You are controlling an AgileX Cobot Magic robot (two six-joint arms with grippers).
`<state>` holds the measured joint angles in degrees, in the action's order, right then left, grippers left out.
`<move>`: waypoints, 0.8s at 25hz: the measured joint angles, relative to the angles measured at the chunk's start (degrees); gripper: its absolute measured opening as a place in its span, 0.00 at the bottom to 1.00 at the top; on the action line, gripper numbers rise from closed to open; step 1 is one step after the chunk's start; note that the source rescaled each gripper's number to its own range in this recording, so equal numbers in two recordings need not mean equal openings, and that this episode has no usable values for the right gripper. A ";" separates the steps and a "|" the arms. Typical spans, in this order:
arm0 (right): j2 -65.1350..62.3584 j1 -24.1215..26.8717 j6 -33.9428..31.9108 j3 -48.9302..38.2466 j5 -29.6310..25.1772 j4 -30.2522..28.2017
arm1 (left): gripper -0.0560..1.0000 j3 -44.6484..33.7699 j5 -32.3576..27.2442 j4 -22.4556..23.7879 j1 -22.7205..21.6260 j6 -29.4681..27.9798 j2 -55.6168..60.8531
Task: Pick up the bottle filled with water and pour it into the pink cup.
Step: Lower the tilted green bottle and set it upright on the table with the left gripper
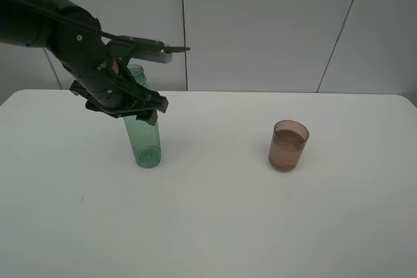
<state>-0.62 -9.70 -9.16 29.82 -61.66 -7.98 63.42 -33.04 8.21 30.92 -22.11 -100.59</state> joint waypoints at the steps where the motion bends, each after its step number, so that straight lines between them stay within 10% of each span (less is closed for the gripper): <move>1: 0.00 0.00 0.00 0.00 0.00 0.00 | 0.50 0.00 -1.17 -0.07 0.00 -0.05 0.34; 20: 0.00 0.00 0.00 0.00 0.00 0.00 | 0.50 0.00 -9.41 -3.74 3.30 -1.89 7.34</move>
<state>-0.62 -9.70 -9.16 29.82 -61.66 -7.98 63.42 -42.46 4.47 34.22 -24.00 -93.26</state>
